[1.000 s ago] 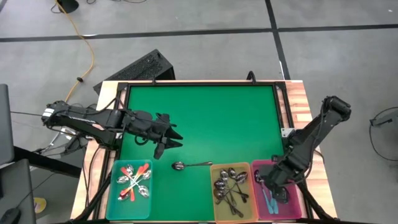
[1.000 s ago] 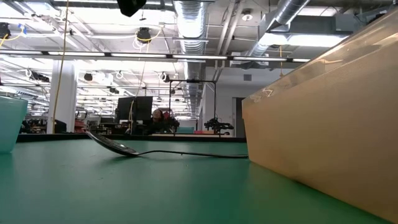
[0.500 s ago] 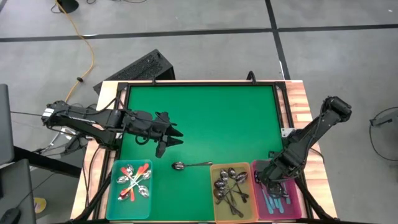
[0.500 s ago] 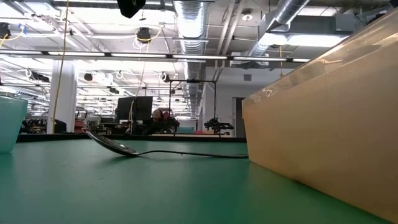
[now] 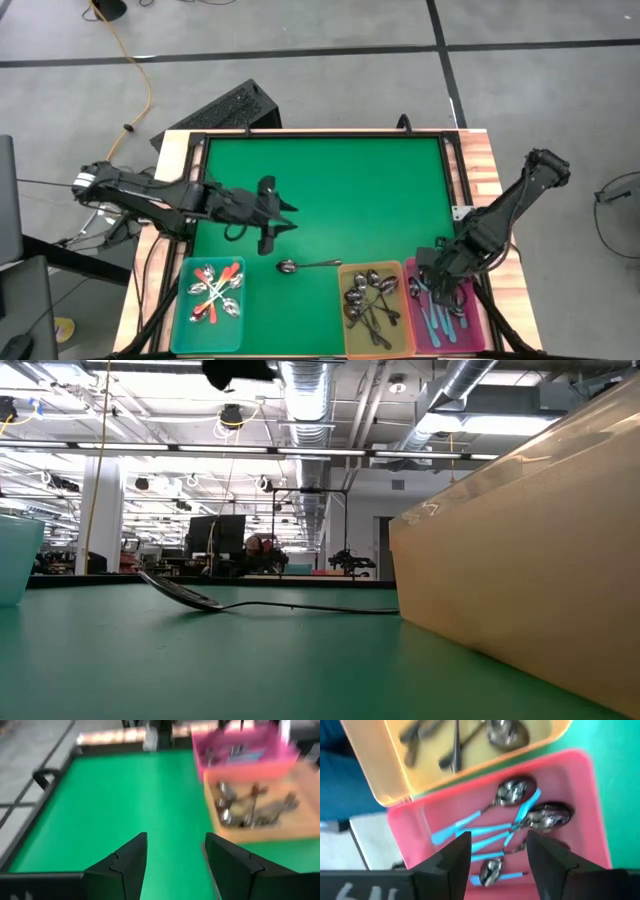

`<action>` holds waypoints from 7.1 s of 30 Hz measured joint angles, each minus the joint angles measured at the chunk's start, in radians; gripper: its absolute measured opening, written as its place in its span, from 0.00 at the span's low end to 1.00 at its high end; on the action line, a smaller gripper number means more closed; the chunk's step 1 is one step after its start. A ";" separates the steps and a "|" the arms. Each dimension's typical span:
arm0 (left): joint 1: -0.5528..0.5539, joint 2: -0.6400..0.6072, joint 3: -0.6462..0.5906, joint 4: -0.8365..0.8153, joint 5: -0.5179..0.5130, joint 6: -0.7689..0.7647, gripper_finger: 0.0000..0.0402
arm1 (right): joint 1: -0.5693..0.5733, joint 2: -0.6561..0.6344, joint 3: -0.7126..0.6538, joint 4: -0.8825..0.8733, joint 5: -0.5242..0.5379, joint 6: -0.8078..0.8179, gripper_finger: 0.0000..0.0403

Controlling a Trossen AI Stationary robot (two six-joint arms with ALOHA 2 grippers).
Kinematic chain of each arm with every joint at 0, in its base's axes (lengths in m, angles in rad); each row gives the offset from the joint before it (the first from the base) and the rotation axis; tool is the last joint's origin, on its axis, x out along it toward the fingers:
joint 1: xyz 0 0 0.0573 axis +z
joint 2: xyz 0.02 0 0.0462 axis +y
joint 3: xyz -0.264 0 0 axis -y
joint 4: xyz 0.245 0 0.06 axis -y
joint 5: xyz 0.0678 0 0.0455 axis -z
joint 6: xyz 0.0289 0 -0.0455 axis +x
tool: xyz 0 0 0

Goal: Sort silverware by color (type)
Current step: Put the black spoon into the orange bin, then return to Home Position

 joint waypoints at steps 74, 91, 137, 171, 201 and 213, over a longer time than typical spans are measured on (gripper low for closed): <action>-0.045 0.188 0.012 0.161 -0.342 -0.189 0.00 | -0.010 -0.075 0.007 0.241 1.156 -0.309 0.47; -0.084 0.283 0.013 0.788 -0.402 0.173 0.00 | -0.247 0.065 0.007 1.208 1.009 -1.091 0.47; -0.061 0.298 0.014 0.799 -0.320 0.257 0.16 | -0.411 0.123 0.006 1.464 0.940 -1.261 0.01; -0.136 0.081 0.014 0.571 0.114 0.235 0.24 | 0.025 0.290 0.007 0.740 0.714 0.100 0.01; -0.160 0.082 0.014 0.565 0.106 0.199 0.24 | 0.017 0.424 0.007 0.704 0.637 0.107 0.28; -0.160 -0.121 0.013 0.588 0.139 0.100 0.24 | -0.090 0.039 0.085 0.742 0.616 -0.513 0.46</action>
